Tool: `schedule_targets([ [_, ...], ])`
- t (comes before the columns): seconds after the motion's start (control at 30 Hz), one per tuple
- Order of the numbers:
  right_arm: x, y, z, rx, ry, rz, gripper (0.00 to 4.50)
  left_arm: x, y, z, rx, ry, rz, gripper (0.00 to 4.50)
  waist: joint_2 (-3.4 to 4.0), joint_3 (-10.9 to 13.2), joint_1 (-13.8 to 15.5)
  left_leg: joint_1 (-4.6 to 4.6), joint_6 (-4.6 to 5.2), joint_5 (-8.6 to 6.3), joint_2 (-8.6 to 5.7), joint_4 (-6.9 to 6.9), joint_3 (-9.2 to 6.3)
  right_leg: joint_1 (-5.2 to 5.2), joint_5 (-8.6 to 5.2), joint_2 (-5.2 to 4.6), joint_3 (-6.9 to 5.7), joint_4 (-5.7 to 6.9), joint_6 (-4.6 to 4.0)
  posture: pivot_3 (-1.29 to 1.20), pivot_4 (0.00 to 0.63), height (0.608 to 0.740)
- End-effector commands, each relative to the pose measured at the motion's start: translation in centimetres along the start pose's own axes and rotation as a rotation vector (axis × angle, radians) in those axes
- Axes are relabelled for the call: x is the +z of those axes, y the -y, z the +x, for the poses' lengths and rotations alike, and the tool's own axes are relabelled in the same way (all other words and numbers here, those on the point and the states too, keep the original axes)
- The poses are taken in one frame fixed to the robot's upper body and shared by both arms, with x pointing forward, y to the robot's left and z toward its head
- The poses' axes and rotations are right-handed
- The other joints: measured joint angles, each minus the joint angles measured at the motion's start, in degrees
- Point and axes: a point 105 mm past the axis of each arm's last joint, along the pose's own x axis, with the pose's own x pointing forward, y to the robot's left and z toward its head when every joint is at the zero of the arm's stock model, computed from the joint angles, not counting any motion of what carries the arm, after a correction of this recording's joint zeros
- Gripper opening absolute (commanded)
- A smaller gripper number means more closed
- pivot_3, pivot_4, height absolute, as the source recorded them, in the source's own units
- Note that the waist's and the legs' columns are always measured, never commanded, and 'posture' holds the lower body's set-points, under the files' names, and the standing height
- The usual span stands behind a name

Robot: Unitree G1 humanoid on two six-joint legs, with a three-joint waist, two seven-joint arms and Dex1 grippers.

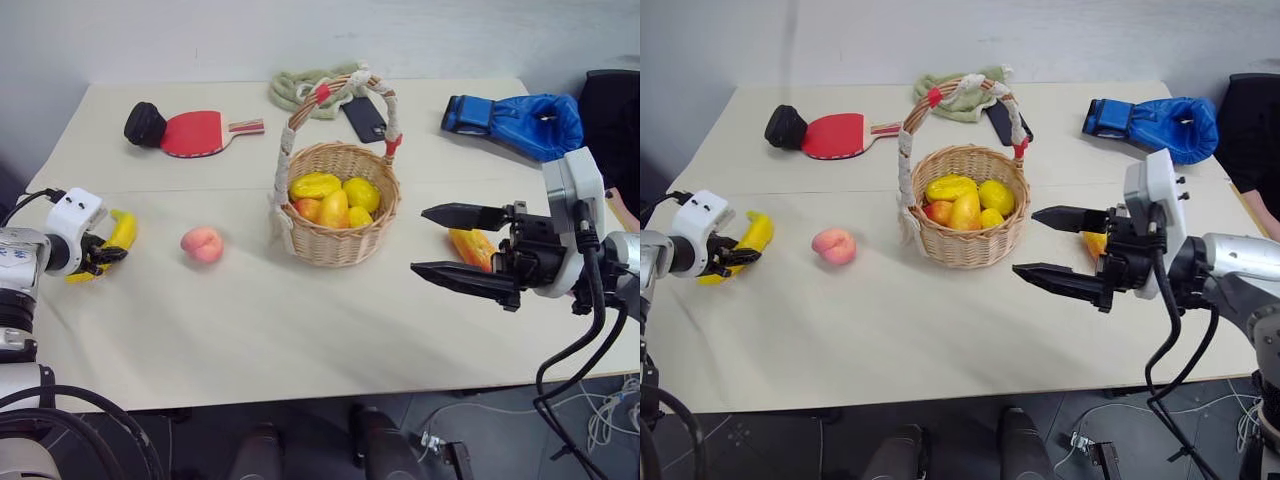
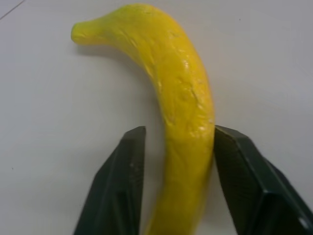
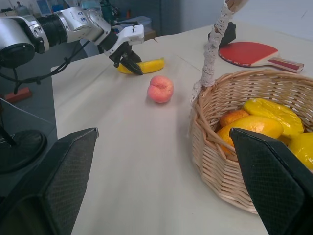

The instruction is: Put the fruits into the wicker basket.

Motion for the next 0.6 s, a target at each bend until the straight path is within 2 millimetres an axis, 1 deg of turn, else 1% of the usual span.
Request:
schedule_targets([
  [0.03, 0.9, -0.1, -0.6, -0.012, 0.016, -0.064, 4.5, 0.3, -0.3, -0.7, 0.006, 0.005, -0.007, 0.66, 0.0, 0.0, -0.04, 0.0, -0.01, 0.01, 0.0, 0.04, 0.01, 0.0, 0.0, 0.0, 0.01, 0.11, 0.0, 0.0, 0.15, 0.74],
  [0.07, 0.9, -0.1, -0.6, -0.013, 0.016, -0.064, 4.5, 0.6, -0.1, -0.9, -0.006, 0.016, -0.01, 0.54, 0.0, 0.0, -0.06, -0.01, -0.01, 0.01, 0.0, 0.09, 0.0, 0.0, 0.01, 0.0, 0.01, 0.28, -0.01, 0.0, 0.15, 0.74],
  [0.2, 0.9, -0.1, -0.8, -0.021, 0.012, -0.062, 4.5, 1.7, 1.1, -2.8, -0.078, 0.062, 0.078, 0.54, 0.0, 0.0, -0.03, -0.08, -0.02, 0.0, 0.0, 0.23, -0.02, 0.0, 0.01, -0.01, 0.03, 0.32, -0.02, 0.0, 0.15, 0.74],
  [0.23, 0.7, -0.1, -1.0, -0.027, 0.005, -0.058, 4.5, 2.6, 2.0, -3.8, -0.128, 0.103, 0.11, 0.54, -0.01, 0.0, -0.04, -0.09, -0.02, 0.0, 0.0, 0.24, -0.02, 0.0, 0.01, -0.02, 0.04, 0.32, -0.01, 0.0, 0.15, 0.74],
  [0.3, 0.5, -0.1, -1.3, -0.038, -0.009, -0.055, 4.5, 4.6, 4.7, -6.3, -0.265, 0.203, 0.182, 0.54, -0.05, 0.03, 0.06, -0.15, -0.03, -0.02, 0.03, 0.24, -0.05, -0.02, 0.01, -0.02, 0.02, 0.28, -0.02, 0.0, 0.15, 0.74],
  [0.33, 0.4, -0.1, -1.6, -0.045, -0.015, -0.055, 4.5, 5.3, 6.4, -7.7, -0.356, 0.247, 0.217, 0.54, -0.06, 0.03, 0.14, -0.15, -0.05, -0.04, 0.03, 0.25, -0.06, -0.01, 0.0, -0.04, 0.02, 0.28, -0.03, 0.0, 0.15, 0.74],
  [0.37, 0.3, 0.0, -1.9, -0.058, -0.02, -0.056, 4.5, 5.8, 8.8, -9.6, -0.489, 0.29, 0.27, 0.54, -0.06, 0.02, 0.24, -0.18, -0.07, -0.05, 0.04, 0.26, -0.05, -0.02, 0.0, -0.05, 0.02, 0.25, -0.03, 0.0, 0.15, 0.74],
  [0.4, 0.3, 0.1, -2.2, -0.073, -0.024, -0.057, 4.5, 6.0, 11.1, -11.5, -0.615, 0.317, 0.329, 0.54, -0.06, 0.03, 0.28, -0.18, -0.08, -0.07, 0.03, 0.27, -0.04, -0.01, -0.01, -0.07, 0.02, 0.22, -0.04, 0.0, 0.15, 0.74],
  [0.47, 0.3, 0.4, -2.7, -0.106, -0.028, -0.06, 4.5, 6.0, 15.0, -14.5, -0.819, 0.334, 0.441, 0.54, -0.06, 0.02, 0.3, -0.19, -0.09, -0.09, 0.01, 0.28, 0.0, 0.01, -0.02, -0.1, 0.04, 0.16, -0.06, 0.0, 0.15, 0.74],
  [0.5, 0.2, 0.5, -2.9, -0.116, -0.029, -0.059, 4.5, 5.9, 16.0, -15.3, -0.871, 0.337, 0.472, 0.54, -0.05, 0.03, 0.37, -0.16, -0.08, -0.11, 0.01, 0.28, 0.0, 0.05, -0.02, -0.1, 0.05, 0.12, -0.07, 0.0, 0.15, 0.74],
  [0.53, 0.2, 0.6, -3.2, -0.127, -0.032, -0.06, 4.5, 6.4, 17.4, -15.7, -0.923, 0.359, 0.5, 0.54, -0.03, 0.02, 0.54, -0.13, -0.07, -0.12, 0.0, 0.3, 0.02, 0.06, -0.03, -0.09, 0.06, -0.12, -0.08, 0.0, 0.15, 0.74],
  [0.6, 0.0, 0.8, -3.5, -0.145, -0.039, -0.062, 4.5, 7.6, 19.5, -15.4, -0.978, 0.394, 0.52, 0.54, -0.02, 0.02, 0.77, -0.04, -0.06, -0.11, -0.02, 0.37, -0.04, 0.15, -0.03, -0.07, 0.04, -0.06, -0.08, 0.0, 0.15, 0.74],
])
